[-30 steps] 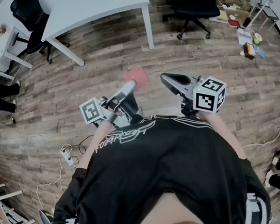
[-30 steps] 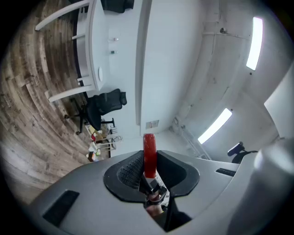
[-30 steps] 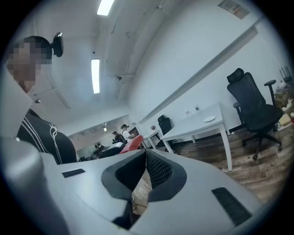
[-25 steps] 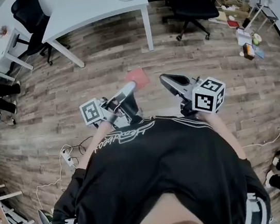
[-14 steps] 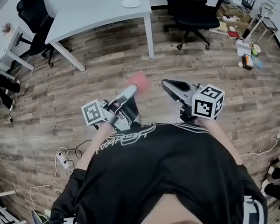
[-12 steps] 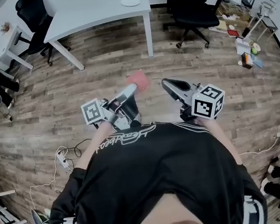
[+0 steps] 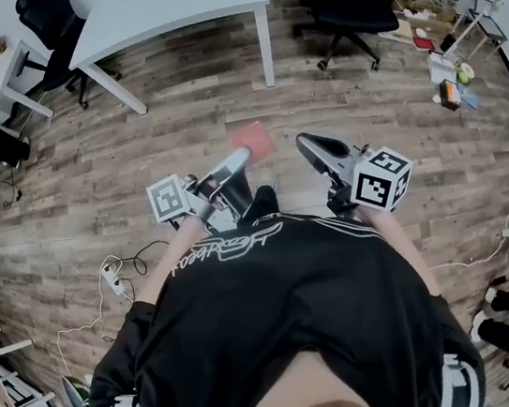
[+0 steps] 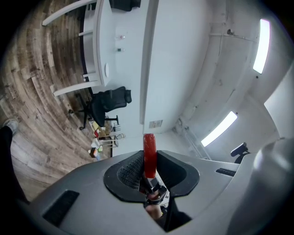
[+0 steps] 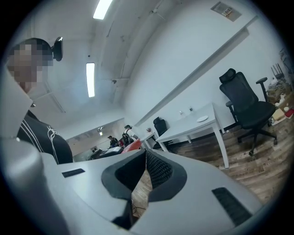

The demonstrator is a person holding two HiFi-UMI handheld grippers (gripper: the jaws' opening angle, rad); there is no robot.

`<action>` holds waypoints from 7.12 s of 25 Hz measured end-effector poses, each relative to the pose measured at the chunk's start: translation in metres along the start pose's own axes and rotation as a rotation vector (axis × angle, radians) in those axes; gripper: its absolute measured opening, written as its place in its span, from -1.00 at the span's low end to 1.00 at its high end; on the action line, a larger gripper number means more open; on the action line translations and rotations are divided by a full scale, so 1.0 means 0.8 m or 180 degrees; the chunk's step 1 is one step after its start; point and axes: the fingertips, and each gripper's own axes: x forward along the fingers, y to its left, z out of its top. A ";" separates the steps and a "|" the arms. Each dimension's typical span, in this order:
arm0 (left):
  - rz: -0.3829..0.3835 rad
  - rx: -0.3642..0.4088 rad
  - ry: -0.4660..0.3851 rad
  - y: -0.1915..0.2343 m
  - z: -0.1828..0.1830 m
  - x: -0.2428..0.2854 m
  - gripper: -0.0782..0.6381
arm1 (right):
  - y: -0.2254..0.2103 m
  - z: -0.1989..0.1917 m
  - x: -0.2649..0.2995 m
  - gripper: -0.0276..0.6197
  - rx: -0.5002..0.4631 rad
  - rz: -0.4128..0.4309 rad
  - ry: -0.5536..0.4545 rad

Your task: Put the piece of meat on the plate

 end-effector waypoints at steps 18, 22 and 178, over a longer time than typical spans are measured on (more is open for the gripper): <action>0.0056 -0.0306 0.0068 0.081 0.100 0.050 -0.54 | -0.107 0.014 0.073 -0.88 0.0281 -0.0211 0.0063; 0.0063 -0.0377 0.0109 0.104 0.153 0.069 -0.54 | -0.145 0.026 0.118 -0.88 0.0377 -0.0254 0.0075; 0.2965 0.1697 0.0703 0.559 0.832 0.422 -0.12 | -0.817 0.262 0.645 -0.88 0.0928 0.0063 0.1430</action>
